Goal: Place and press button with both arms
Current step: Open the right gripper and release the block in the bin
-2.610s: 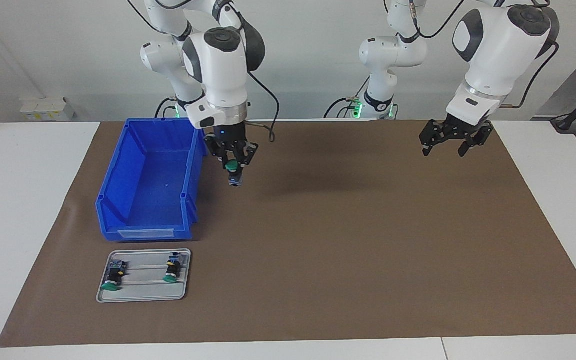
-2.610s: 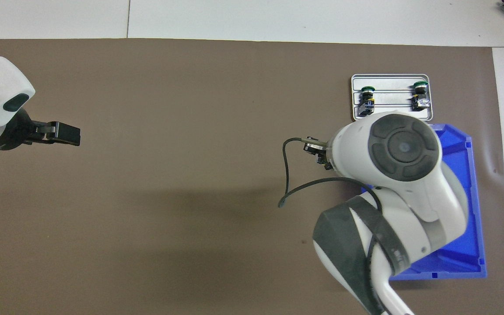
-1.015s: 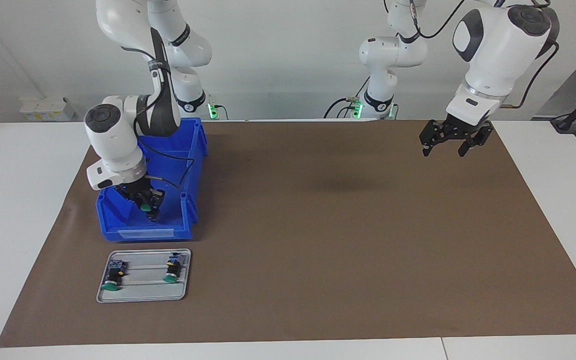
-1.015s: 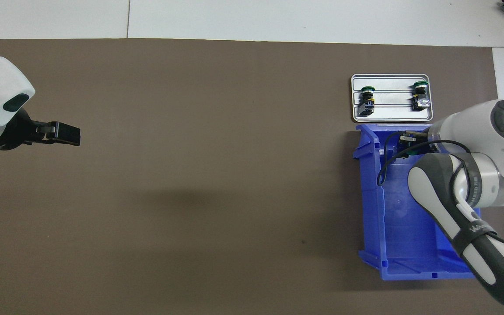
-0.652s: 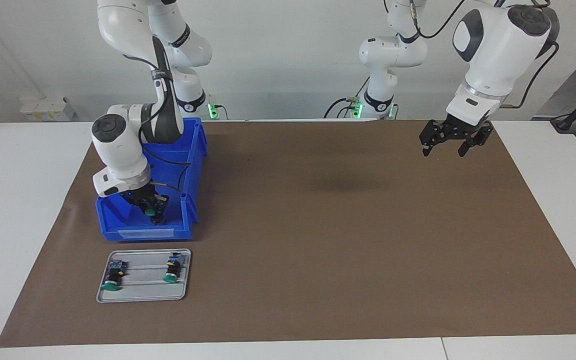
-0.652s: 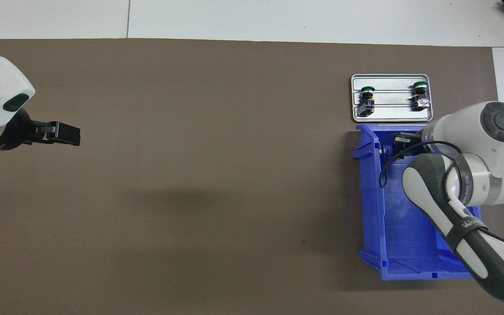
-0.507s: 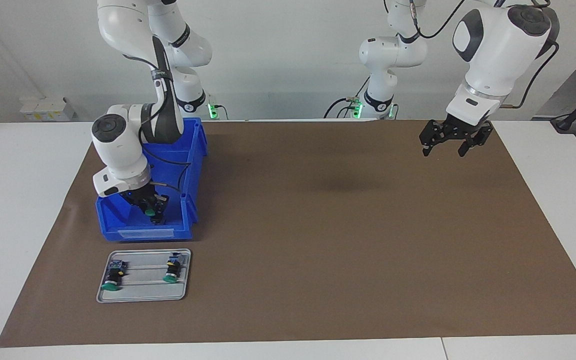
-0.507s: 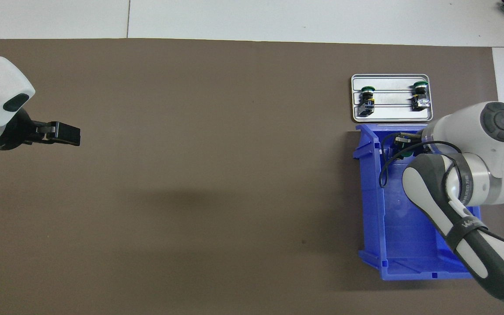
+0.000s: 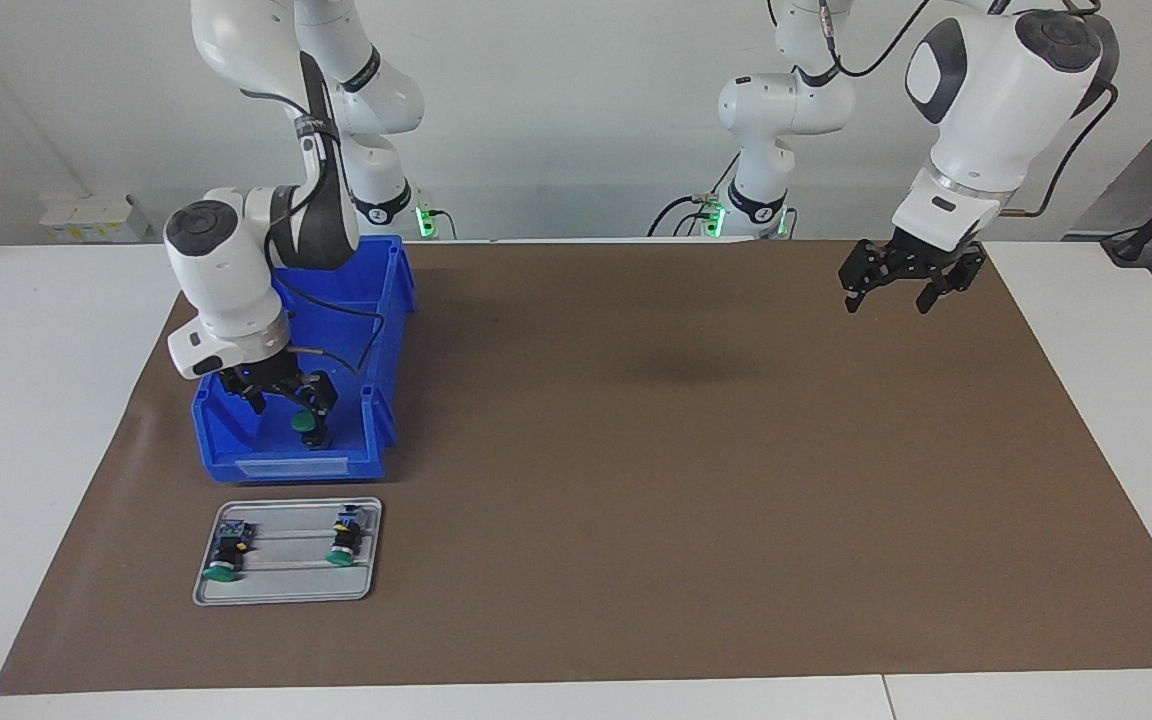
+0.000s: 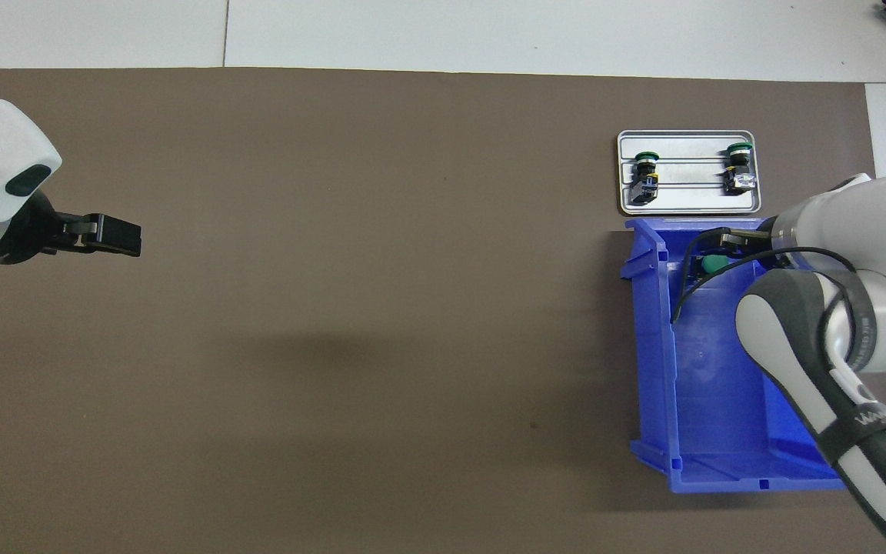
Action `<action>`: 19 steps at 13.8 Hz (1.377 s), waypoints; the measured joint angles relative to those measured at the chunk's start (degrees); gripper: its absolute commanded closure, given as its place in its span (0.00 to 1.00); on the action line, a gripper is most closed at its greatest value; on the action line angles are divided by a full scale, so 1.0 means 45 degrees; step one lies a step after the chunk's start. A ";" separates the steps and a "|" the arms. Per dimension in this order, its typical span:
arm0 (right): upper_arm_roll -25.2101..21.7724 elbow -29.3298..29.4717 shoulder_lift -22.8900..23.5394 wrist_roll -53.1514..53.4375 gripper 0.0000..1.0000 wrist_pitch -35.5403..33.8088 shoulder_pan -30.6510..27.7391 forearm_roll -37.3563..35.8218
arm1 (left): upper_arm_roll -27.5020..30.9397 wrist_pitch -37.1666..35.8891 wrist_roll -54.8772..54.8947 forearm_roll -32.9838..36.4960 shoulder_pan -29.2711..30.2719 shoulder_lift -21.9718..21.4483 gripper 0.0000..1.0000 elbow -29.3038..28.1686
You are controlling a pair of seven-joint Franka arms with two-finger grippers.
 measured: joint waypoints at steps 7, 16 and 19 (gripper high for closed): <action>0.0008 0.2271 -0.2163 -0.0767 0.00 -0.4347 -0.0067 0.0282 | 0.0000 0.0000 0.0000 0.0000 0.0000 0.0000 0.00 0.0000; 0.0157 0.6507 -0.1227 -0.1059 0.00 -0.7978 0.0211 0.0999 | 0.0000 0.0000 0.0000 0.0000 0.0000 0.0000 0.00 0.0000; 0.0182 0.6476 -0.1037 -0.1059 0.00 -0.8053 0.0258 0.0998 | 0.0000 0.0000 0.0000 0.0000 0.0000 0.0000 0.00 0.0000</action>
